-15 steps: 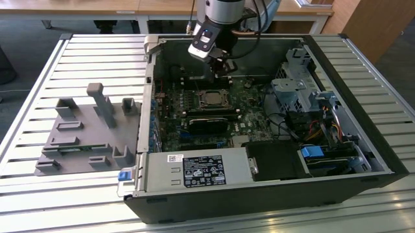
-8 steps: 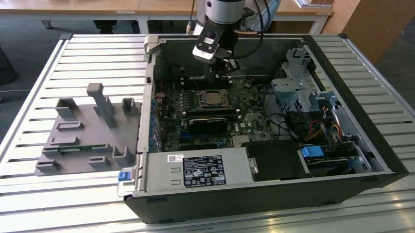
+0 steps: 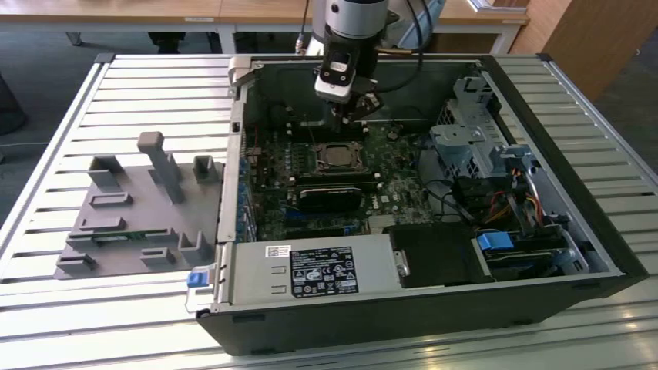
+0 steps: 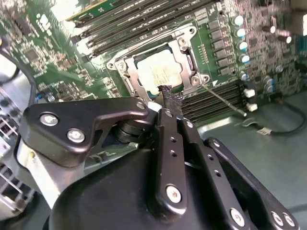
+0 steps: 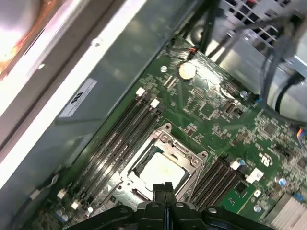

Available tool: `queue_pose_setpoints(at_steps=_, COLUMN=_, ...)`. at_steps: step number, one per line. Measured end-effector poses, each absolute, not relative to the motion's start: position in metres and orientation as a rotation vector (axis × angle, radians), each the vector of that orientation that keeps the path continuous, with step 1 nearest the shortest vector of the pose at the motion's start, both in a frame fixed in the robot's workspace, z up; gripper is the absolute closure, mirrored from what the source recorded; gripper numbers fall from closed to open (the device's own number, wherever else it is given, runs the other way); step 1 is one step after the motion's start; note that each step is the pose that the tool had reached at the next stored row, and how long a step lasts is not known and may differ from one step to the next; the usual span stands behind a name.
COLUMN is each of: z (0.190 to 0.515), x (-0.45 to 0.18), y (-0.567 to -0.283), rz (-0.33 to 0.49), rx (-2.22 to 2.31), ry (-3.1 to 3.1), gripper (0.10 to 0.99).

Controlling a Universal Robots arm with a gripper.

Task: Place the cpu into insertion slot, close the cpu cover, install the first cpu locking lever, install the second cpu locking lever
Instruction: 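Install the first cpu locking lever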

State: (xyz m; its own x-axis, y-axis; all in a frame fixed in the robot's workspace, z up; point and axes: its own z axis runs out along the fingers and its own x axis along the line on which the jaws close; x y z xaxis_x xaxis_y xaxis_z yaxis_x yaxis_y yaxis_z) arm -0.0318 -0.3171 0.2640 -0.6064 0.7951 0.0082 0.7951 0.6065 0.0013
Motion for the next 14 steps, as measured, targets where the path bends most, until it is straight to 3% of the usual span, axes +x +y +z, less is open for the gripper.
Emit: queue_pose_setpoints(at_steps=14, z=0.264, x=-0.0318, y=-0.3171, rz=-0.005, rx=-1.024, ry=-2.963, gripper=0.98)
